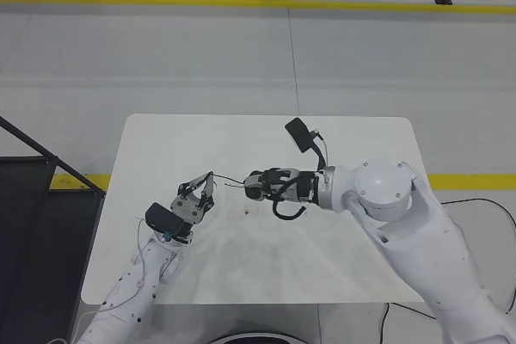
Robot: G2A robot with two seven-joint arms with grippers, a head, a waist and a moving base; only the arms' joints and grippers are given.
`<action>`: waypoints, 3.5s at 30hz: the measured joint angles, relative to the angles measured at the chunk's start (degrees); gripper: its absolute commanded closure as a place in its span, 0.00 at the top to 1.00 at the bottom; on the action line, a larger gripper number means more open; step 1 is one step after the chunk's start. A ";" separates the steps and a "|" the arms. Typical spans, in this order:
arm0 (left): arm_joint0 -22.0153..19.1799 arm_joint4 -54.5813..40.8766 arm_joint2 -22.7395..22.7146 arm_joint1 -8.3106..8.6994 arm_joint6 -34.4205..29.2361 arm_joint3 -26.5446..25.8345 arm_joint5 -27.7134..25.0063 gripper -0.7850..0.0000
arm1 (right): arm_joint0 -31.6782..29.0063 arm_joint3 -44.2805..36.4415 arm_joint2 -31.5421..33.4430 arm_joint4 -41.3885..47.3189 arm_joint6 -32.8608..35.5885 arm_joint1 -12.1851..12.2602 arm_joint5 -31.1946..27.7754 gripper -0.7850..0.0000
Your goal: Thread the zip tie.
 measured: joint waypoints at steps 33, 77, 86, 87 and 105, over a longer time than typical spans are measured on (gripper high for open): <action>1.97 2.32 -4.27 1.35 0.94 -3.20 -11.31 0.00 | -3.31 -1.38 4.83 -2.00 6.15 2.22 1.78 0.00; 2.67 1.11 -4.25 1.69 0.82 -5.00 -14.61 0.00 | -0.95 2.16 1.14 11.72 8.63 5.68 11.01 0.00; 2.66 1.15 -4.25 1.70 0.81 -4.99 -14.61 0.00 | -0.62 2.17 0.42 13.70 9.03 7.56 10.62 0.00; 2.66 1.15 -4.25 1.70 0.81 -4.99 -14.61 0.00 | -0.52 2.10 0.32 13.88 9.00 7.66 10.65 0.00; 2.66 1.15 -4.24 1.70 0.81 -4.99 -14.61 0.00 | -0.91 1.63 0.06 14.87 8.15 7.84 9.73 0.00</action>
